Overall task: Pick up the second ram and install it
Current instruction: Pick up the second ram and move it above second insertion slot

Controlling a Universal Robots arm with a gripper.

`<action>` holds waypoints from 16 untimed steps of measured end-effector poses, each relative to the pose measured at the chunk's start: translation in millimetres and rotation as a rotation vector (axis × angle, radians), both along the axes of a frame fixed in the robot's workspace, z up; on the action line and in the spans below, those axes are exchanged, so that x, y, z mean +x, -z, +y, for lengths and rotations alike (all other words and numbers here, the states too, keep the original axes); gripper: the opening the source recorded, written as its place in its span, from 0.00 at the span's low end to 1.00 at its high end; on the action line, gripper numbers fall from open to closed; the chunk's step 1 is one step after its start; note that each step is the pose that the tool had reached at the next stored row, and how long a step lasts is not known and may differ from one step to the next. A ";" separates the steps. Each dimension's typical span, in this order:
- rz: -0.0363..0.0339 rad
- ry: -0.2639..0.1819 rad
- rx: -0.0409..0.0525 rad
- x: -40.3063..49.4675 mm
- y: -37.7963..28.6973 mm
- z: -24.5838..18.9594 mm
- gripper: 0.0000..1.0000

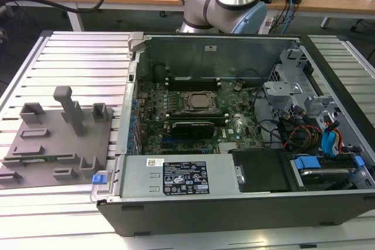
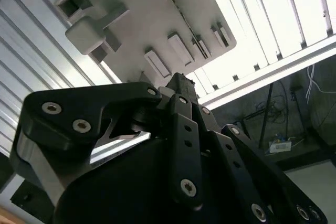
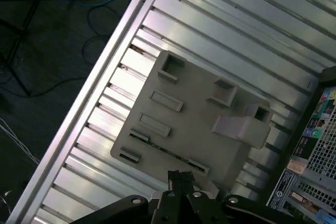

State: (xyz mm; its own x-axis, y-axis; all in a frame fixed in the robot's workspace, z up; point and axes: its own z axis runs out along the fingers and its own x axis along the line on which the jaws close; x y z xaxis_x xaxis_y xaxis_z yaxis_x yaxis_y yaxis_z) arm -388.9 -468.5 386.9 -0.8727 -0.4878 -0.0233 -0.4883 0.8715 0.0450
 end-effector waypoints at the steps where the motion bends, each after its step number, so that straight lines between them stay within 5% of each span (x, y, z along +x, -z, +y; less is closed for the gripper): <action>1: 0.0000 -0.016 0.0000 0.0 0.0 0.0 0.10; 16: 0.0000 -0.235 0.0000 0.0 0.0 0.0 0.10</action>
